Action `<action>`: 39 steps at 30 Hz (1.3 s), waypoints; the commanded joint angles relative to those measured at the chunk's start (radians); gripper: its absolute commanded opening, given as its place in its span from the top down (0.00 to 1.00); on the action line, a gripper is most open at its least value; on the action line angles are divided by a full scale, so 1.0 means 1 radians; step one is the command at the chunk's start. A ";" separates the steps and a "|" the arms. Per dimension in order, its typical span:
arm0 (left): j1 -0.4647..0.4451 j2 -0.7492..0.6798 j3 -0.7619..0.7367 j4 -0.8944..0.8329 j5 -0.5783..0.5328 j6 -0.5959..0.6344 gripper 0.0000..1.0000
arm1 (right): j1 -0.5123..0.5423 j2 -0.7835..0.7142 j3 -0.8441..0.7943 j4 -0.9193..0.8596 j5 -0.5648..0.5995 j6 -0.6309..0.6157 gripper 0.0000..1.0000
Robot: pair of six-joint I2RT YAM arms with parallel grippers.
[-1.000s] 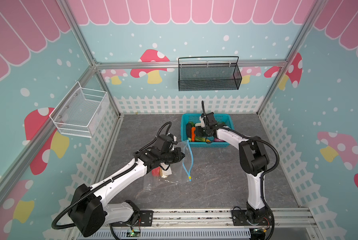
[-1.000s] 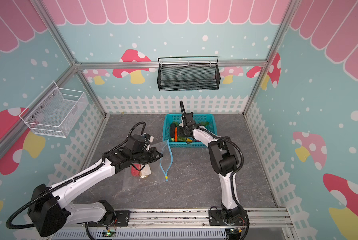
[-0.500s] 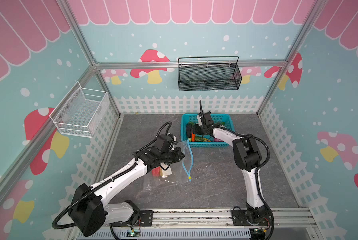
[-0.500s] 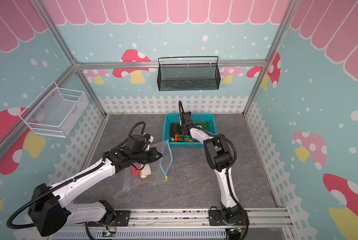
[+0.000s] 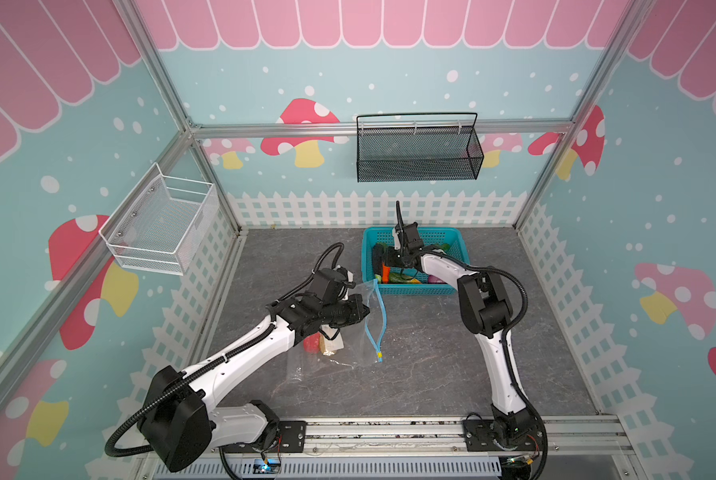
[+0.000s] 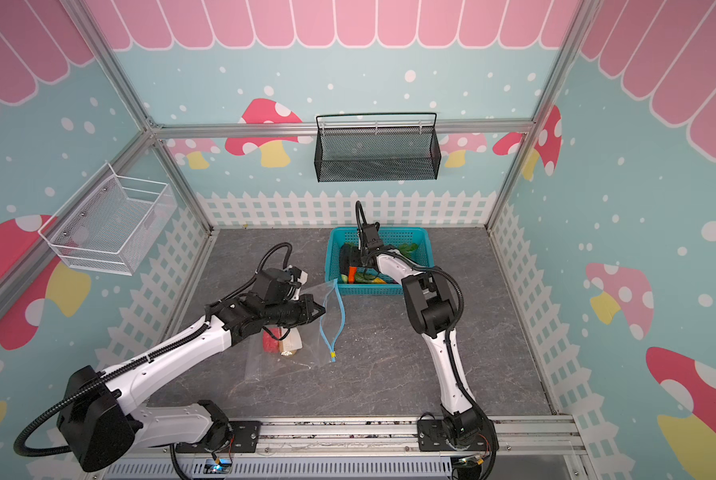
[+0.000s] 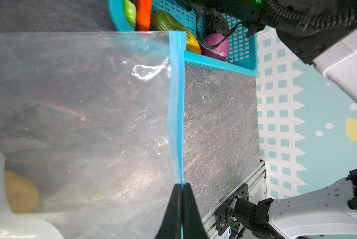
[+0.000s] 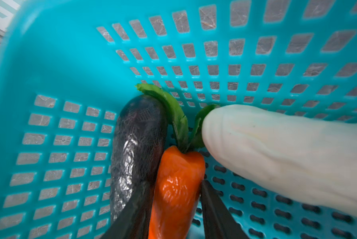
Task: Place the food in the zip-top bag and seal the zipper
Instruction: 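Lower the right gripper toward the orange carrot in the basket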
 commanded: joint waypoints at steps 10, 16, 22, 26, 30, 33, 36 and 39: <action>0.011 -0.005 0.011 -0.001 0.004 0.015 1.00 | -0.002 0.075 0.088 -0.052 0.003 0.016 0.53; 0.015 -0.010 0.008 -0.001 0.004 0.015 1.00 | -0.003 0.094 0.107 -0.066 0.008 0.016 0.54; 0.015 -0.009 0.004 -0.001 0.005 0.015 1.00 | -0.003 0.114 0.125 -0.080 0.004 0.026 0.55; 0.017 -0.016 0.001 -0.001 0.001 0.015 1.00 | -0.003 0.106 0.124 -0.079 -0.003 0.025 0.58; 0.019 -0.016 -0.004 0.003 0.003 0.012 1.00 | -0.004 0.078 0.118 -0.079 -0.008 0.010 0.59; 0.018 -0.015 -0.007 0.009 0.005 0.008 1.00 | -0.004 0.043 0.100 -0.069 -0.020 -0.010 0.59; 0.018 -0.015 -0.011 0.013 0.004 0.006 1.00 | -0.004 -0.001 0.067 -0.047 -0.022 -0.022 0.59; 0.019 -0.013 -0.017 0.027 0.007 -0.001 1.00 | -0.006 -0.040 0.045 -0.048 -0.010 -0.022 0.59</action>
